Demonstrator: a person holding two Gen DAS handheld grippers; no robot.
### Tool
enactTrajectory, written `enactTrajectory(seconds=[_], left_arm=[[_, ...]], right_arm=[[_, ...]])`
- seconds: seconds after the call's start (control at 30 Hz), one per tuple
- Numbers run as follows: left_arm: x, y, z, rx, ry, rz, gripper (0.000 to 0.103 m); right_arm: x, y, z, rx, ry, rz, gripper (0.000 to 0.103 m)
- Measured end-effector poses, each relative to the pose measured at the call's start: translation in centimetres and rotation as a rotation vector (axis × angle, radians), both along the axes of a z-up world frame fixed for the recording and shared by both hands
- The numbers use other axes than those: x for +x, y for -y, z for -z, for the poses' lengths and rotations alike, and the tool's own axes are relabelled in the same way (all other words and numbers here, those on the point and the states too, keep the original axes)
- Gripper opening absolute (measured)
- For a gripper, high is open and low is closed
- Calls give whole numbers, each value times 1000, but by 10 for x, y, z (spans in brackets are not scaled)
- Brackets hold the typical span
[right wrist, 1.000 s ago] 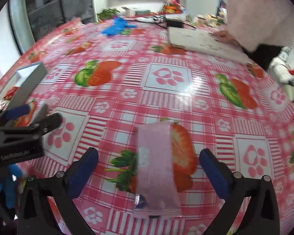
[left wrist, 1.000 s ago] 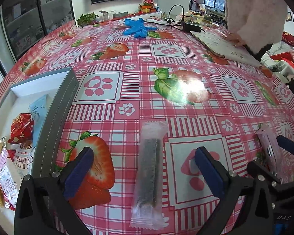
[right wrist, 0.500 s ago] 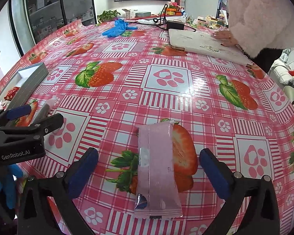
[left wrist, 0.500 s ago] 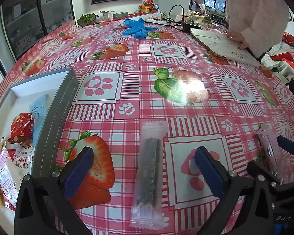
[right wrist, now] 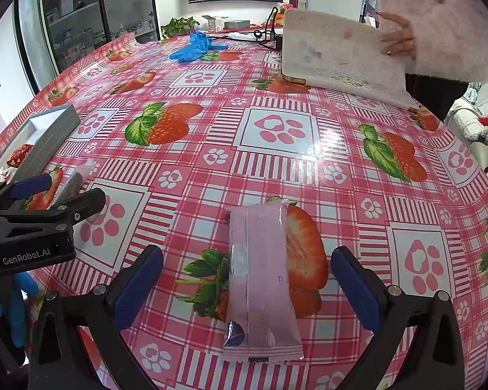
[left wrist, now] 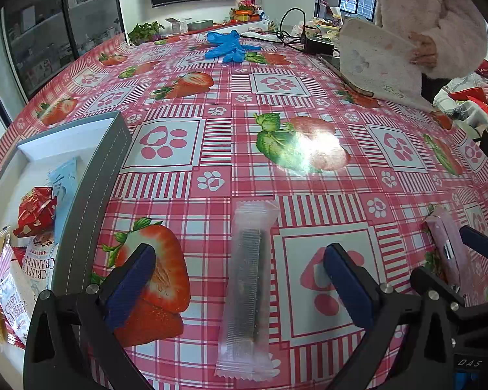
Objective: Organize snacks
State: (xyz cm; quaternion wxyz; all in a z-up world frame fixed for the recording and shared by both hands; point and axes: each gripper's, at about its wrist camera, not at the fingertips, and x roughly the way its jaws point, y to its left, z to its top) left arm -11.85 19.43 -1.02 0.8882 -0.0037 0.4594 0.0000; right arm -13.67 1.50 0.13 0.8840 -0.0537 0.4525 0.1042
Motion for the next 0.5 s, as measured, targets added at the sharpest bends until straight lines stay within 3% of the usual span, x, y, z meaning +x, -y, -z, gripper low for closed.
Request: enactTrajectory(seconds=[0.5], left_arm=[[0,0,0,0,0,0,103]], right_arm=[[0,0,0,-1,-5,-8,103]])
